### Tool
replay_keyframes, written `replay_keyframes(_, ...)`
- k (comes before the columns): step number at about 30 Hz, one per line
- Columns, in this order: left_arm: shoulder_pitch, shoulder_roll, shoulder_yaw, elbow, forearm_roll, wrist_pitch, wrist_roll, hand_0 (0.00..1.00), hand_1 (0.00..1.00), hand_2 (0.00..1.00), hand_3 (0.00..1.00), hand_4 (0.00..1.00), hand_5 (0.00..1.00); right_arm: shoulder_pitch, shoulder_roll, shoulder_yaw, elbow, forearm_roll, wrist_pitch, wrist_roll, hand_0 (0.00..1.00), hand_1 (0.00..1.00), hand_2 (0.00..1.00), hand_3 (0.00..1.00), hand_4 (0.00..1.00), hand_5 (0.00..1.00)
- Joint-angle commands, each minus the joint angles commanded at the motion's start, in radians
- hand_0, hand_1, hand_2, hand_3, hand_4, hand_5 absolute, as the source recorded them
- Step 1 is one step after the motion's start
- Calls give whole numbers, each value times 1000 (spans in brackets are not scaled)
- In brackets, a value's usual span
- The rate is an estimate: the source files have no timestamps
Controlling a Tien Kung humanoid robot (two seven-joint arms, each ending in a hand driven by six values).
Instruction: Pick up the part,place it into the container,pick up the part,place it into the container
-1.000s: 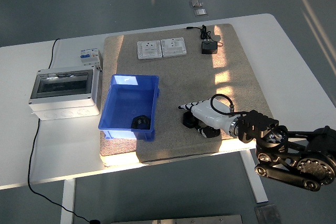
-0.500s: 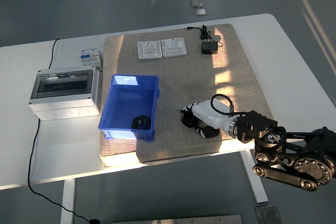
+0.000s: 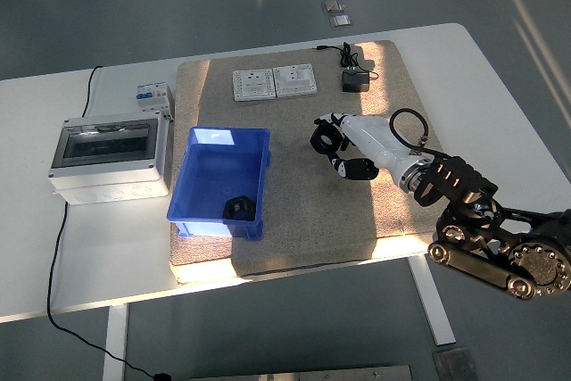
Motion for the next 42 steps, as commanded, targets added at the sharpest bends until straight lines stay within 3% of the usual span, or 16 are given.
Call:
replay_keyframes(10,14,5,-5,0,-7,9,8,692,692,721,568,466,619,71,178,-115,-58,114,-144,124,502,498,389,415,414,2)
replay_keyframes(17,22,5,-1,0,-17,15,12,691,692,720,568,464,620,108,253,-199,-159,47,-146,185,503,500,390,416,414,2)
replay_keyframes(26,24,4,-1,0,-20,19,12,690,692,719,570,463,622,122,294,-232,-210,7,-147,201,516,504,394,420,422,2)
replay_keyframes(32,24,4,3,0,-34,23,12,690,692,719,570,463,622,135,308,-254,-249,44,-234,255,516,506,400,421,424,2)
replay_keyframes(35,22,3,2,0,-34,22,13,690,692,719,570,463,622,138,308,-257,-260,44,-251,256,516,506,400,421,424,2)
replay_keyframes(37,20,3,2,0,-33,22,12,690,692,719,570,463,622,138,308,-255,-268,32,-245,245,516,506,400,421,424,2)
replay_keyframes(42,17,2,0,0,-29,20,11,690,691,719,571,463,621,133,308,-245,-281,-35,-153,178,517,506,401,421,426,2)
